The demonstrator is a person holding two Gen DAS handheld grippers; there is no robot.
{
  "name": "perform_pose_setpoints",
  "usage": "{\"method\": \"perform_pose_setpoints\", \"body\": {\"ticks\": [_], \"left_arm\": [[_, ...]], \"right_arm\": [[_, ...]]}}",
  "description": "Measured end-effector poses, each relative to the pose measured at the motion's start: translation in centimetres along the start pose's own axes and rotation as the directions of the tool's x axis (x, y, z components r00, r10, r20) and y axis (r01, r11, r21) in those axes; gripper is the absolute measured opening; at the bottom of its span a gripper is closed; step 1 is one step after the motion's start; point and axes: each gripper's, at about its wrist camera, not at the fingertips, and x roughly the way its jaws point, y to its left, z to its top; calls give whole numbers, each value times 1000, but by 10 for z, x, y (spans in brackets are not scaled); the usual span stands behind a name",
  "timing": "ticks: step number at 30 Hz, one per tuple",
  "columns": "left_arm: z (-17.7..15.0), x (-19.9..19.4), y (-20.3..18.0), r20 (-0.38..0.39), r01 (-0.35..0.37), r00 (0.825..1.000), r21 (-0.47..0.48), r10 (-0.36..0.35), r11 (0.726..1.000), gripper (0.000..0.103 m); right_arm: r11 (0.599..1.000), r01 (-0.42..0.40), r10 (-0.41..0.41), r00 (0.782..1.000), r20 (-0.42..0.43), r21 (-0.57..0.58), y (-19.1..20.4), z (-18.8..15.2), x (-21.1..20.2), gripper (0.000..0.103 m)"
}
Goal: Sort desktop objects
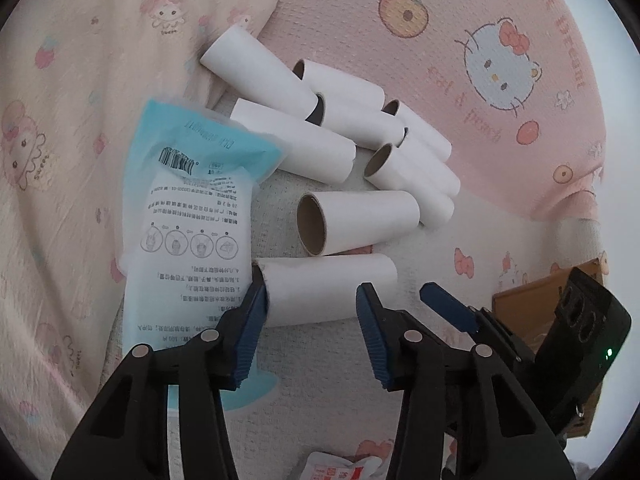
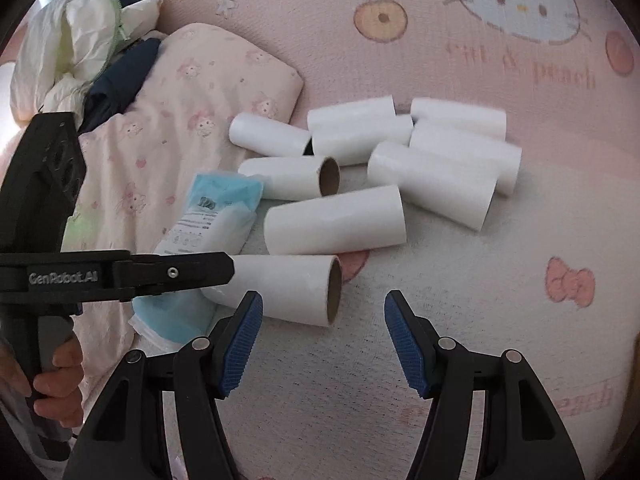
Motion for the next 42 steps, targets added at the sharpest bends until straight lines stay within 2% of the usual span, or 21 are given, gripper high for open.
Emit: {"method": "perform_pose_setpoints", "body": {"ticks": [11, 20, 22, 26, 31, 32, 33, 34, 37, 42], "left_arm": [[-3, -1, -9, -22, 16, 1000, 50, -15, 999, 48], [-9, 3, -17, -54, 48, 998, 61, -45, 997, 48], [-10, 5, -18, -56, 40, 998, 63, -37, 997, 48], [-11, 7, -18, -53, 56, 997, 58, -53, 997, 48], [-11, 15, -21, -73, 62, 996, 74, -56, 995, 48], [-12, 17, -23, -79, 66, 995, 81, -60, 995, 48], [-13, 18, -24, -74, 51, 996, 89, -44, 995, 48], [-13, 17, -25, -69, 33, 997, 102, -26, 994, 48], [-14, 16, -27, -61, 27, 998, 132, -19, 991, 48], [-13, 11, -34, -61, 71, 996, 164, -62, 984, 48]], "right_arm": [[991, -133, 132, 990, -57, -2, 2, 3, 10, 58], [993, -107, 103, 991, -83, -45, 1, -7, 3, 58], [996, -85, 84, 994, -70, -20, -8, -4, 1, 58], [990, -118, 122, 991, -54, 83, -32, 2, -1, 58], [985, -131, 138, 988, -65, 111, -37, 4, 4, 58], [985, -140, 148, 987, -69, 105, -35, 3, 5, 57], [983, -156, 164, 984, -75, 100, -34, 3, 7, 44], [983, -159, 167, 982, -87, 87, -30, 3, 9, 37], [992, -129, 129, 985, -117, 9, -23, 0, 13, 28], [994, -112, 110, 985, -136, -9, -22, -5, 6, 27]]}}
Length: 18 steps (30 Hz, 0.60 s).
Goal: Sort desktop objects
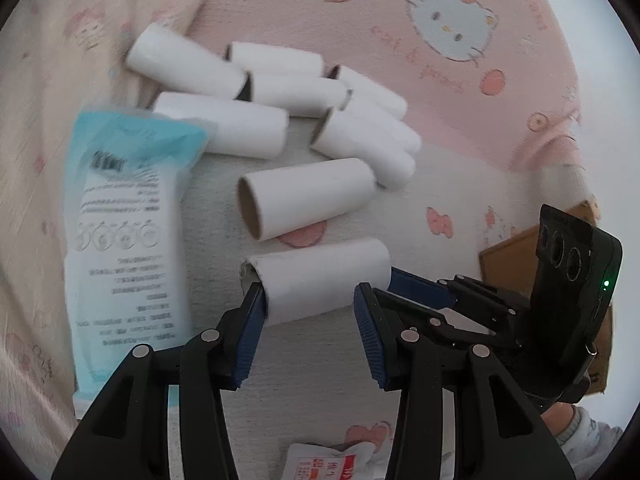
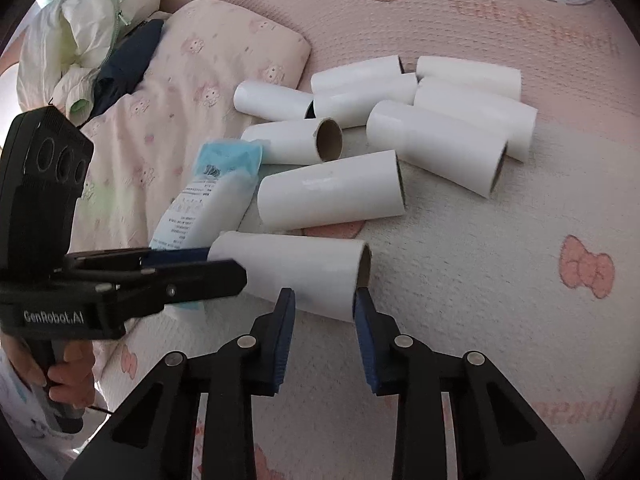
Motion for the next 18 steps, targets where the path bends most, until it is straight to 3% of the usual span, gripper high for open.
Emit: {"method": "perform_pose_setpoints", "body": {"ticks": [8, 18], "left_arm": [[-1, 16, -36, -47, 32, 999, 134, -26, 990, 48], [-2, 40, -83, -106, 99, 992, 269, -73, 958, 48]], "right_arm": [[987, 160, -159, 987, -32, 7, -2, -12, -25, 27], [958, 275, -271, 961, -58, 86, -20, -39, -63, 28]]}}
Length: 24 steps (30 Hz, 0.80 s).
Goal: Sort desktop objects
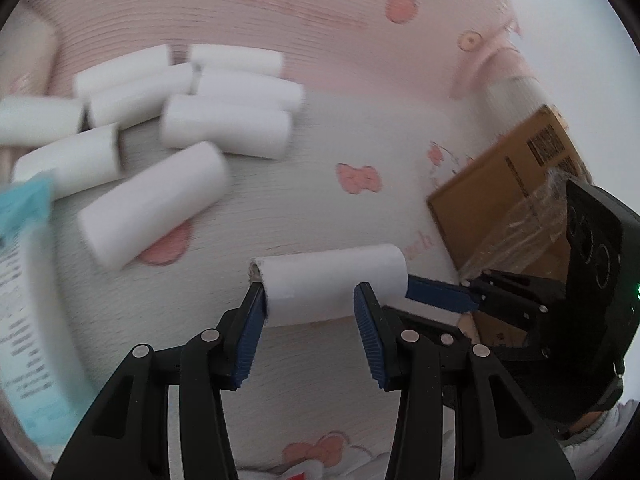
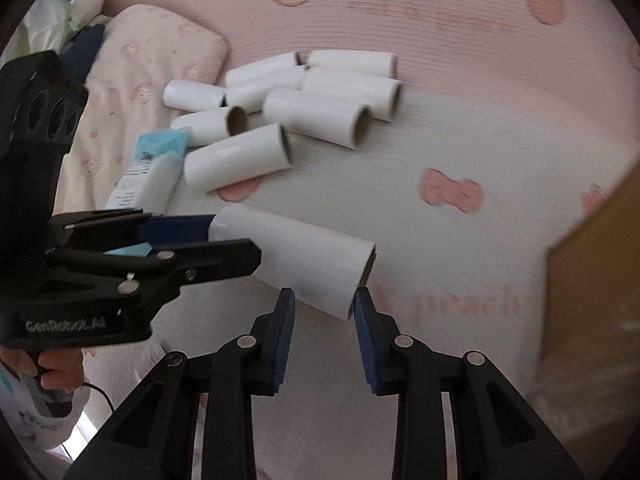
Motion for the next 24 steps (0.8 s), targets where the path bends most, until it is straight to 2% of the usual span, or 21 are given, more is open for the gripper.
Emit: {"method": "perform_pose_setpoints", "body": {"ticks": [6, 10, 14, 19, 23, 24], "left_arm": [[12, 23, -16, -22, 24, 999, 47, -23, 999, 48], [19, 28, -18, -9, 40, 999, 39, -40, 998, 48], [20, 23, -14, 15, 30, 999, -7, -30, 1000, 48], [18, 7, -5, 58, 26, 998, -64, -22, 998, 48], [11, -7, -1, 103, 42, 994, -89, -33, 995, 47], [8, -10, -1, 111, 46, 993, -87, -36, 995, 42]], "right_arm": [[998, 32, -31, 999, -22, 58, -13, -17, -14, 28], [985, -39, 45, 998, -35, 171, -29, -26, -16, 28], [977, -45, 52, 998, -27, 211, -38, -29, -23, 28], [982, -69, 69, 998, 8, 175, -36, -23, -32, 29], [994, 15, -14, 1000, -2, 112, -32, -16, -28, 29], [995, 29, -29, 1000, -2, 94, -31, -15, -26, 29]]}}
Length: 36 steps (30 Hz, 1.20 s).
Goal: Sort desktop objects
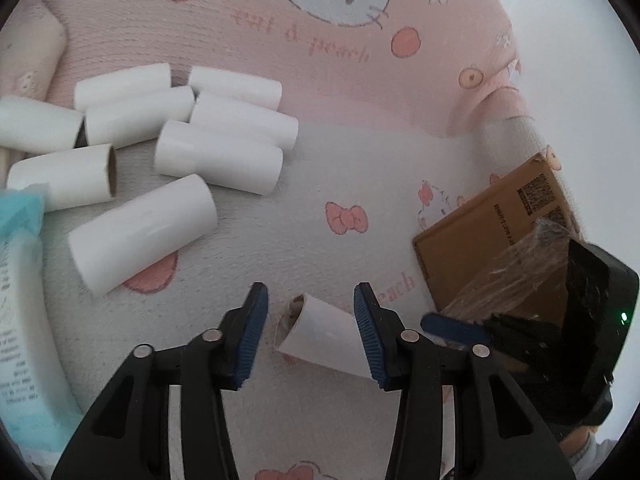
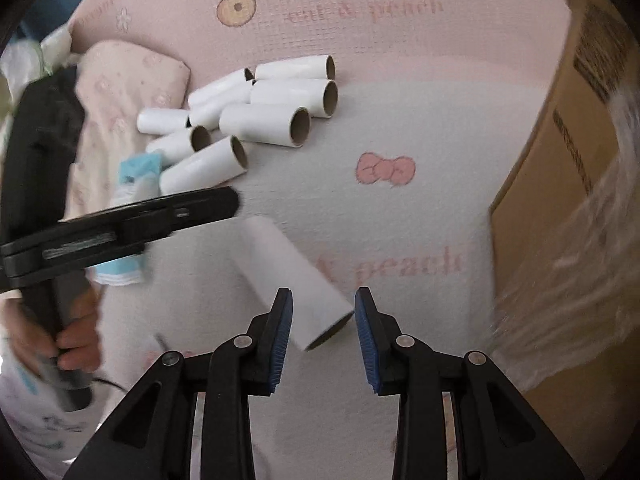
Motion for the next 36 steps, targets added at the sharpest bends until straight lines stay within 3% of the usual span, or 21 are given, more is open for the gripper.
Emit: {"method": "perform_pose_setpoints", "body": {"ticks": [3, 5, 11, 15, 20, 30, 36], "left_arm": [[-9, -1, 1, -12, -1, 1000, -4, 1, 1000, 34], [-15, 1, 2, -26, -5, 1000, -29, 4, 1000, 33], [-28, 12, 15, -83, 74, 993, -149, -87, 986, 33], [-28, 24, 22, -120, 70, 988, -198, -95, 978, 37], [-25, 32, 26, -118, 112, 982, -251, -145, 961, 38], [-23, 41, 28, -120, 141, 977, -272, -179, 952, 39], [-28, 43, 38, -107, 183, 967, -347, -233, 920, 39]], "right_arm": [[999, 7, -6, 1000, 13, -35, 3, 4, 1, 29], [999, -10, 10, 1000, -2, -53, 5, 5, 3, 29], [995, -49, 44, 997, -57, -83, 7, 6, 19, 29], [994, -97, 93, 993, -74, -58, 4, 4, 22, 29], [991, -123, 117, 987, -109, -50, 8, 3, 25, 29], [987, -150, 140, 980, -141, -61, 20, 5, 36, 32], [984, -180, 178, 973, -151, -1, 14, 6, 42, 36]]}}
